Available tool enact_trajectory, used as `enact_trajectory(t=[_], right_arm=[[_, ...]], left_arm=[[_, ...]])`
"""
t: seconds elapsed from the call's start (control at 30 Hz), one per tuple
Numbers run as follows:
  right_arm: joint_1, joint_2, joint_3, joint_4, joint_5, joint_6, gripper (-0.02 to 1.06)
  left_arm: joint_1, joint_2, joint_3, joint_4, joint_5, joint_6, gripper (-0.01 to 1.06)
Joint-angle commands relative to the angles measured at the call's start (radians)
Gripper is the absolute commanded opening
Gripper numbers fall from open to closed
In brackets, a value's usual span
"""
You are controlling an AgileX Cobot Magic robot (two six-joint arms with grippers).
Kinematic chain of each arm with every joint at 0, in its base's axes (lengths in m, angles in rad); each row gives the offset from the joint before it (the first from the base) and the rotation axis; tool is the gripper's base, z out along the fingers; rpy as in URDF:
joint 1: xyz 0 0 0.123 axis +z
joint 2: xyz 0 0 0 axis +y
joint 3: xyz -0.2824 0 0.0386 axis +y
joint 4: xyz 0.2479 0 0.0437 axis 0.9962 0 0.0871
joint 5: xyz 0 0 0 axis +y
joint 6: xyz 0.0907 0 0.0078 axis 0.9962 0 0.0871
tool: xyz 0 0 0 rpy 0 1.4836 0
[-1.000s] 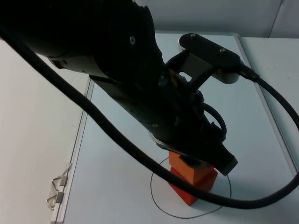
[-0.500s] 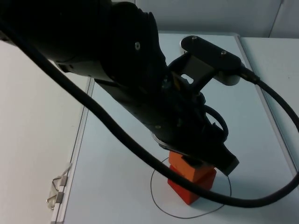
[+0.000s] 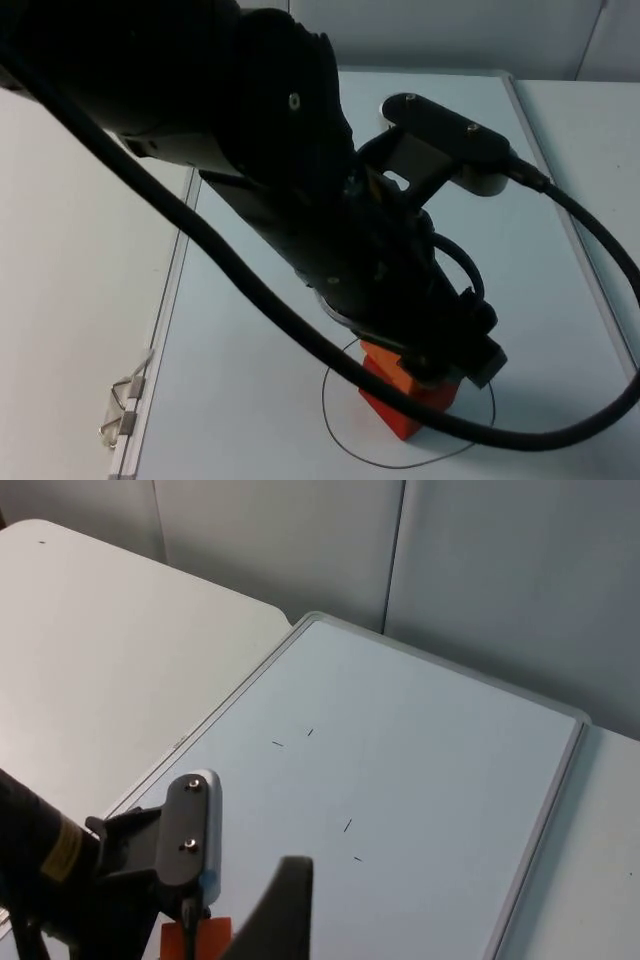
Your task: Pick up one cube with the left hand and another cube with the right hand. First place the cube in the right hand at the target position, then stack the cube in the left hand on top.
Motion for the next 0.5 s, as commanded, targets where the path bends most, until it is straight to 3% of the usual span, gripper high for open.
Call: enact_trajectory(t=[0.0,0.23,0.47], right_arm=[[0.002,-0.003,-0.006,-0.006,-0.004,-0.003,0.92],[0.002,-0.003,-0.006,-0.006,-0.004,-0.003,0.92],[0.002,-0.003,-0.006,-0.008,-0.010,-0.013,0.92]], left_arm=[[-0.008,-0.042,-0.001,-0.007,0.000,-0.008,0.77],[-0.008,-0.195,-0.001,-0.007,0.020,-0.008,0.77],[-0.008,-0.530,-0.001,0.013,0.075,-0.008,0.77]])
